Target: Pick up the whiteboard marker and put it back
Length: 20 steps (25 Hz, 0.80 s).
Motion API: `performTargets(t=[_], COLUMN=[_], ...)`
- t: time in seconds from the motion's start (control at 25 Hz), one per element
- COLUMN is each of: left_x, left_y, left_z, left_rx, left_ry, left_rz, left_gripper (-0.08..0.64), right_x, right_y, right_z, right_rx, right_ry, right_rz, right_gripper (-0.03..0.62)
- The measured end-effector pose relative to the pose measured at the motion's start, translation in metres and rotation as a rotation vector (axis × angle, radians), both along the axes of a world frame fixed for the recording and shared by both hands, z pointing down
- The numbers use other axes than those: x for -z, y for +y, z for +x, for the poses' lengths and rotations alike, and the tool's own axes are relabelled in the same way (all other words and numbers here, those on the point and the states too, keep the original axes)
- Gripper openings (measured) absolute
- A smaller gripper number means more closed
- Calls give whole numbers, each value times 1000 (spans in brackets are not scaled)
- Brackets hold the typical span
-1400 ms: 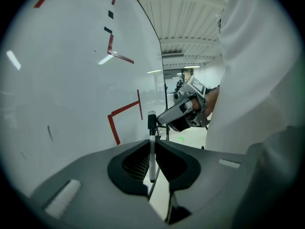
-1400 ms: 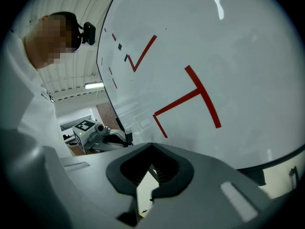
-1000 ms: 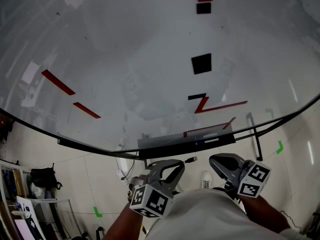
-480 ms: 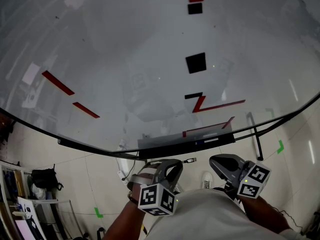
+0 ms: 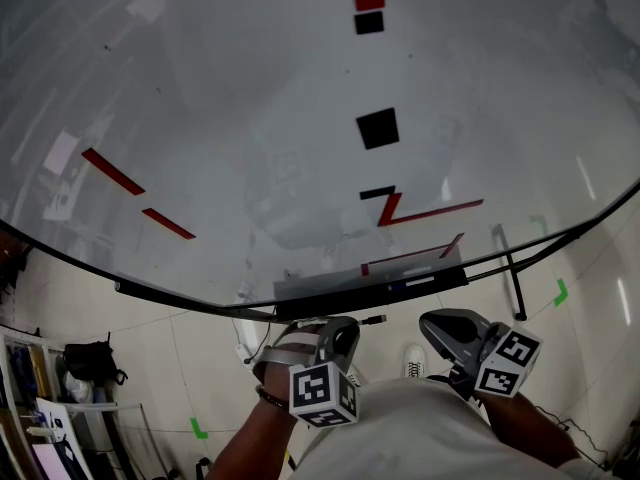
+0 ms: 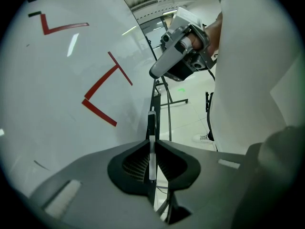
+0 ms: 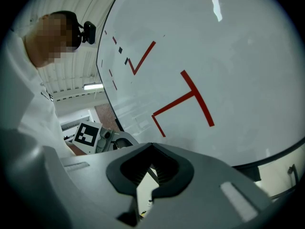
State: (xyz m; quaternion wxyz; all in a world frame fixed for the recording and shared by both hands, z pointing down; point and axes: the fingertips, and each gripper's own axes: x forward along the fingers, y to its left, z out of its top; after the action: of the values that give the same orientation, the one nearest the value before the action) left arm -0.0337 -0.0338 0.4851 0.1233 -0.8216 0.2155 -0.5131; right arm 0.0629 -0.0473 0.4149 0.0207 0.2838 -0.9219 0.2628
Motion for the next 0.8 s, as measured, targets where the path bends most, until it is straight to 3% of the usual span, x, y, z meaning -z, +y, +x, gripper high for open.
performTargets(t=[0.44,0.8], left_x=[-17,-31], left_y=[-7,-14], left_z=[-4,-1], left_rx=[-14,-11], left_ry=[-117,-127], left_rz=[7,-7], left_gripper=[55,55], right_x=[1,0], right_y=[0,0], right_z=[2,7], right_rx=[-1,-3], right_ry=[-4,3], right_rz=[3,0], right_gripper=[2,2])
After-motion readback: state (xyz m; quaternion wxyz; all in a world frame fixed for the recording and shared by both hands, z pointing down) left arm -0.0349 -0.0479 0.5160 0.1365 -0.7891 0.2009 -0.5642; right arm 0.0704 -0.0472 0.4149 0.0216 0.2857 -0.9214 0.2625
